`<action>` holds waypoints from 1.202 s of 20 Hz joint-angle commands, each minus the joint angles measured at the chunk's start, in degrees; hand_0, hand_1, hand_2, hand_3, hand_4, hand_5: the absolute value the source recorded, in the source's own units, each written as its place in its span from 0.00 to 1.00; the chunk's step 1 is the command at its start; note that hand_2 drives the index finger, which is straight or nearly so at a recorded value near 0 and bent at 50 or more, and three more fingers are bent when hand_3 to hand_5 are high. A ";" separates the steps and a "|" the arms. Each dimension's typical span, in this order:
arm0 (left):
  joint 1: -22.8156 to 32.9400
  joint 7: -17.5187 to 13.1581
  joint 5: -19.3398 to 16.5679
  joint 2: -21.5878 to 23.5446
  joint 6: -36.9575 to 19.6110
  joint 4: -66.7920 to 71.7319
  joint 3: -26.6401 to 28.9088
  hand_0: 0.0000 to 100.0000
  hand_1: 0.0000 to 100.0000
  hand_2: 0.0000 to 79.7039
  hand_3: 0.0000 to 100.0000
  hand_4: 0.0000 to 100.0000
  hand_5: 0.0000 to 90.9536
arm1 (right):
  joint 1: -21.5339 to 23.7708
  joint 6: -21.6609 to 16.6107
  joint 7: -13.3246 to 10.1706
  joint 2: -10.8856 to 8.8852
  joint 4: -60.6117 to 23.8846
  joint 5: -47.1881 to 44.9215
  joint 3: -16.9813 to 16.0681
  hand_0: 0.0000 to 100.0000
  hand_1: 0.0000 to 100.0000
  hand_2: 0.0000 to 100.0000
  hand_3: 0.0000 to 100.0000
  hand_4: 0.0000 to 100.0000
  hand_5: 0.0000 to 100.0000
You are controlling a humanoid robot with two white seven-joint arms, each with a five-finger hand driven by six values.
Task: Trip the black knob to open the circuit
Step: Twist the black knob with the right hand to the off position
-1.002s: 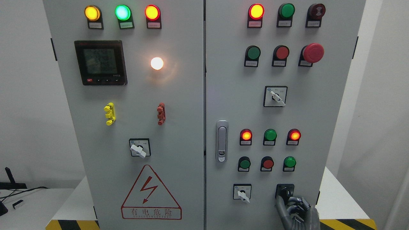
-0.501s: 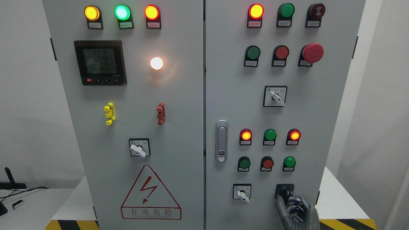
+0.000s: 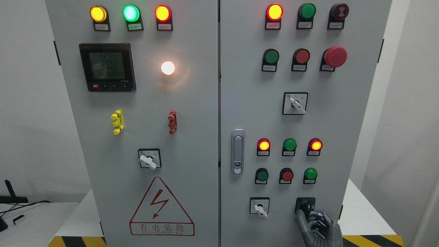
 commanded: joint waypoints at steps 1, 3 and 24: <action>0.00 0.00 -1.76 0.04 0.02 -0.03 0.00 0.12 0.39 0.00 0.00 0.00 0.00 | -0.11 0.40 -0.18 0.00 -0.19 0.71 1.32 0.27 0.70 0.61 0.88 0.84 0.95; 0.00 0.00 -1.76 0.04 0.02 -0.03 0.00 0.12 0.39 0.00 0.00 0.00 0.00 | -0.11 0.40 -0.18 0.00 -0.45 0.45 1.41 0.27 0.70 0.61 0.88 0.84 0.95; 0.00 0.00 -1.76 0.04 0.02 -0.03 0.00 0.12 0.39 0.00 0.00 0.00 0.00 | -0.11 1.37 -0.18 0.00 -1.33 -0.87 2.11 0.28 0.71 0.61 0.88 0.84 0.95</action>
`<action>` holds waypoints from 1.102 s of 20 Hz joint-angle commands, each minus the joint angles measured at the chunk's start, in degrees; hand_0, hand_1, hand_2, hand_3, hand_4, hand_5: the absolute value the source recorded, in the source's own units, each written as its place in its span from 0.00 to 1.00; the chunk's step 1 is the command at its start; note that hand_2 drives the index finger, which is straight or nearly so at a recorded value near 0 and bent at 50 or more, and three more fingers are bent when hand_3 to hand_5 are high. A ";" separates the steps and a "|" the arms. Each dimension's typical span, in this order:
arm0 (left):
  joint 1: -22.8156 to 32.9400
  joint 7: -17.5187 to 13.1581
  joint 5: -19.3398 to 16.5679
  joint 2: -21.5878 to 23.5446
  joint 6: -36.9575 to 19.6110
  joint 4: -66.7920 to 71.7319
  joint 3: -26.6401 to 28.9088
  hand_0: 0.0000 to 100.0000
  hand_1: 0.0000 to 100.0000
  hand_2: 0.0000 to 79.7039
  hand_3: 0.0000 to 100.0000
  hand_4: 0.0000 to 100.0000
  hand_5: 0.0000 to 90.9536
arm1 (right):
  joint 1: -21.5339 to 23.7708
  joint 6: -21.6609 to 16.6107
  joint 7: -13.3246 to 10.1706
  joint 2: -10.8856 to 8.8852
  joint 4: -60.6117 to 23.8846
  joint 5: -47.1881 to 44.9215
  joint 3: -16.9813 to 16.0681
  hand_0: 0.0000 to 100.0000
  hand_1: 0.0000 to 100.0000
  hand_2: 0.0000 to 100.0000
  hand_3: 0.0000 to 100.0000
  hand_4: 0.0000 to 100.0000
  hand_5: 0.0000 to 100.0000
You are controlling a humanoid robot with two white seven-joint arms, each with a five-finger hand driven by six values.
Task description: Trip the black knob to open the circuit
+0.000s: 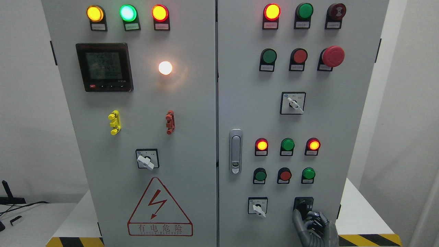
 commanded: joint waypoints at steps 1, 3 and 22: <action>0.00 0.00 -1.76 -0.05 0.02 -0.04 0.00 0.12 0.39 0.00 0.00 0.00 0.00 | 0.00 0.01 0.31 0.00 -0.57 -0.19 0.50 0.28 0.71 0.61 0.88 0.84 0.95; 0.00 0.00 -1.76 0.03 0.02 -0.04 0.00 0.12 0.39 0.00 0.00 0.00 0.00 | 0.00 0.01 0.31 0.00 -0.57 -0.28 0.50 0.28 0.71 0.61 0.88 0.85 0.95; 0.00 0.00 -1.76 0.03 0.02 -0.04 0.00 0.12 0.39 0.00 0.00 0.00 0.00 | 0.09 0.01 0.13 0.00 -0.39 0.07 -0.38 0.29 0.71 0.60 0.87 0.84 0.95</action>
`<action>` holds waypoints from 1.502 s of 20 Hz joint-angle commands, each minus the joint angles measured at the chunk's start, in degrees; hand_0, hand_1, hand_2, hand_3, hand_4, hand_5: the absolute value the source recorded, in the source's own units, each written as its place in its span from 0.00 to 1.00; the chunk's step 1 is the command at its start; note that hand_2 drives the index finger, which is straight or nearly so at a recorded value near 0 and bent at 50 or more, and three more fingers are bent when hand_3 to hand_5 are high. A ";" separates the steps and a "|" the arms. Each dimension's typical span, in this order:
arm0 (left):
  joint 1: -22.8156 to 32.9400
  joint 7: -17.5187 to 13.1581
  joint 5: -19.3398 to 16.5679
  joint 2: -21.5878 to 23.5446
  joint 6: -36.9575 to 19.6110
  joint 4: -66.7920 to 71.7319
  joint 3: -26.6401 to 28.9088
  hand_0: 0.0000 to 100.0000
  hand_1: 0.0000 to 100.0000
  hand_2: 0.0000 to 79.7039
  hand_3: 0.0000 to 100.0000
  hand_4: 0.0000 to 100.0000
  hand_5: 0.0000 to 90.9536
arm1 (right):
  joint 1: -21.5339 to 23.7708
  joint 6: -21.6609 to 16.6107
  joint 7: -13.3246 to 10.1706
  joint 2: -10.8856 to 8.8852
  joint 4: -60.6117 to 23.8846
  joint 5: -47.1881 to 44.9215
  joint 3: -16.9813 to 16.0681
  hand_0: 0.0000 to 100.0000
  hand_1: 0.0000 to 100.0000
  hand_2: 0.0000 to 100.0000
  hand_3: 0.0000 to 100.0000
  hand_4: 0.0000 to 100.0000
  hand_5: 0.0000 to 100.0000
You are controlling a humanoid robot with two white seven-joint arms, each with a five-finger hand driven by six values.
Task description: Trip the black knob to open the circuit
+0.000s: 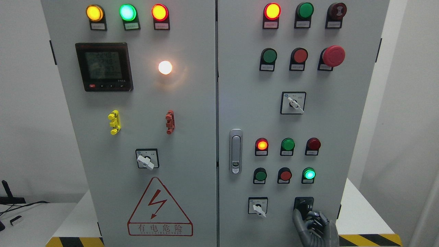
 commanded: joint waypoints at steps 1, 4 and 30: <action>0.00 0.00 -1.76 0.03 0.02 0.05 0.00 0.12 0.39 0.00 0.00 0.00 0.00 | 0.11 -0.16 -0.48 -0.02 0.14 0.18 0.53 0.29 0.71 0.59 0.87 0.83 0.95; 0.00 0.00 -1.76 -0.05 0.02 -0.04 0.00 0.12 0.39 0.00 0.00 0.00 0.00 | 0.11 -0.16 -0.48 -0.02 0.15 0.27 0.44 0.29 0.71 0.59 0.86 0.83 0.94; 0.00 0.00 -1.76 0.03 0.02 -0.04 0.00 0.12 0.39 0.00 0.00 0.00 0.00 | 0.38 -0.86 -0.30 0.07 0.15 5.45 0.53 0.29 0.71 0.58 0.85 0.81 0.93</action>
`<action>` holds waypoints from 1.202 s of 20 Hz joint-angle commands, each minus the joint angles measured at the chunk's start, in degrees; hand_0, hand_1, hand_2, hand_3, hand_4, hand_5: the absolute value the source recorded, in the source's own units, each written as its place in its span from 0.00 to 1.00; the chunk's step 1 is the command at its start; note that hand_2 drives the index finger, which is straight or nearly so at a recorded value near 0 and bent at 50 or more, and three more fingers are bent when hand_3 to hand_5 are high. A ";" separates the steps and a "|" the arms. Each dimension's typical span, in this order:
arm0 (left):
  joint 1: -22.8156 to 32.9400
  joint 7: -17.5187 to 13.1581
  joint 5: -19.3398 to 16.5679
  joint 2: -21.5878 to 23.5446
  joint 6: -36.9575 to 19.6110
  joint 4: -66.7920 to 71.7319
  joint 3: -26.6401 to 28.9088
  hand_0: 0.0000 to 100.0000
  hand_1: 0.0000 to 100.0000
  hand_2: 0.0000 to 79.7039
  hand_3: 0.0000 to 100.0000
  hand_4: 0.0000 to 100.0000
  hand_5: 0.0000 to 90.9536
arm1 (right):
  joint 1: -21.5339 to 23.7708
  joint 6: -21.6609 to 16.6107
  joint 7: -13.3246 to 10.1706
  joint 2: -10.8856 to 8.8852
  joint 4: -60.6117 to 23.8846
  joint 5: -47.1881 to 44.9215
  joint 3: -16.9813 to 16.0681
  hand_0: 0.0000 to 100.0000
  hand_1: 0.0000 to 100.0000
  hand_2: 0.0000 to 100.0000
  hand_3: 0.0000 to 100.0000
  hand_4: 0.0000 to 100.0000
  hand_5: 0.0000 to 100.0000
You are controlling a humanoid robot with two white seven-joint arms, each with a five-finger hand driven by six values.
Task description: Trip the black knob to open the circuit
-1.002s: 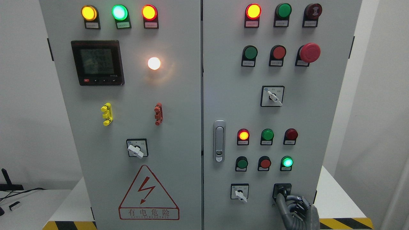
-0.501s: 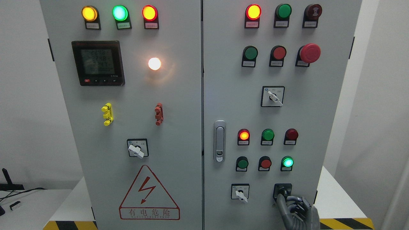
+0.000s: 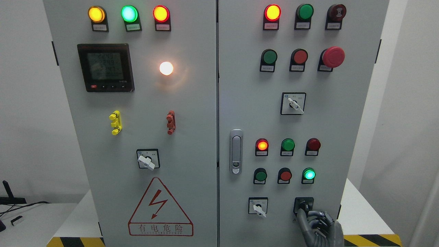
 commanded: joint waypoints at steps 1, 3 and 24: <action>0.00 0.00 -1.76 -0.05 0.03 0.05 0.00 0.12 0.39 0.00 0.00 0.00 0.00 | 0.08 -0.19 0.36 0.03 0.09 2.69 1.19 0.29 0.72 0.58 0.85 0.81 0.93; 0.00 0.00 -1.76 0.03 0.03 0.05 0.00 0.12 0.39 0.00 0.00 0.00 0.00 | 0.17 -0.28 0.45 -0.06 0.18 5.14 1.10 0.29 0.73 0.58 0.85 0.81 0.93; 0.00 0.00 -1.76 -0.05 0.03 0.05 0.00 0.12 0.39 0.00 0.00 0.00 0.00 | 0.52 -0.63 0.54 -0.06 0.27 9.37 1.10 0.29 0.78 0.56 0.83 0.79 0.89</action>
